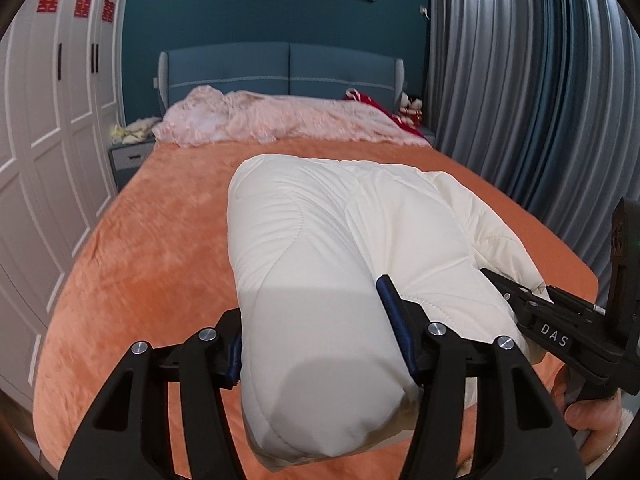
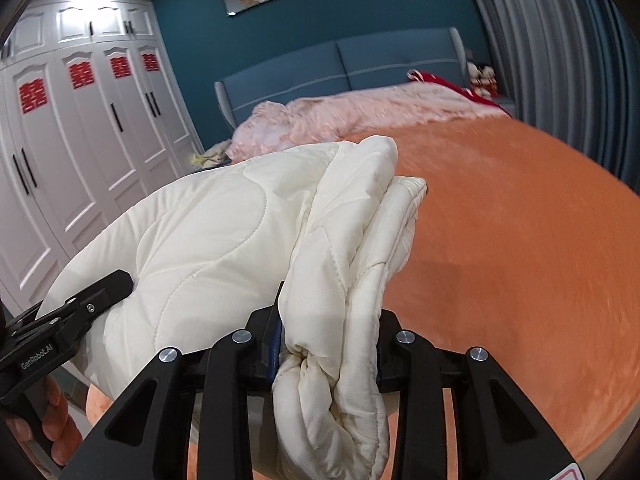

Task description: Fold large clothes

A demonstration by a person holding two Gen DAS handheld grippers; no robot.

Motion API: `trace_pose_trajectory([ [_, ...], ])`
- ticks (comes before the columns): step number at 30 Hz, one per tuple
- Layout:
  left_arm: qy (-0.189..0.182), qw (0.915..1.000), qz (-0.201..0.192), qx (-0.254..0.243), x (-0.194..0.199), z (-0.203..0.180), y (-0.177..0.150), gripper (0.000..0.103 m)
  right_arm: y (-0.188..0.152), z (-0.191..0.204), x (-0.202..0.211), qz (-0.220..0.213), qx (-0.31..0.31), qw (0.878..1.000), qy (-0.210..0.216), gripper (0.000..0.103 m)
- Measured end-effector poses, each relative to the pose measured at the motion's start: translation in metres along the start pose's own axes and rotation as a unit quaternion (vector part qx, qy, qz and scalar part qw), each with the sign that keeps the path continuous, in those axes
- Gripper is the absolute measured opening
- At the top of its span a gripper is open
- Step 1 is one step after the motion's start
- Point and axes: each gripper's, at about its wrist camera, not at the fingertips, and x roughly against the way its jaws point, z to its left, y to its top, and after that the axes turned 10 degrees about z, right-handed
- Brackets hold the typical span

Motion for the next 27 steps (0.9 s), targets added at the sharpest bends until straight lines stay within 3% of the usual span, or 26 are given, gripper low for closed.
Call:
trace_pose_trajectory([
  [7, -0.009, 0.9990, -0.042, 0.014, -0.010, 0.047, 0.026, 0.054, 0.042, 0.038, -0.024, -0.030, 0.049, 0.998, -0.005, 0.032],
  [14, -0.010, 0.9975, -0.067, 0.022, -0.065, 0.098, 0.028, 0.055, 0.056, 0.056, -0.097, -0.026, 0.068, 0.997, 0.004, 0.032],
  [23, -0.011, 0.9978, 0.024, 0.061, -0.188, 0.142, -0.022, 0.055, 0.018, 0.042, -0.219, 0.052, 0.071, 0.996, 0.000, 0.032],
  [27, -0.010, 0.9961, 0.050, 0.073, -0.214, 0.151, -0.061, 0.058, -0.016, 0.035, -0.253, 0.090, 0.062, 0.994, 0.004, 0.034],
])
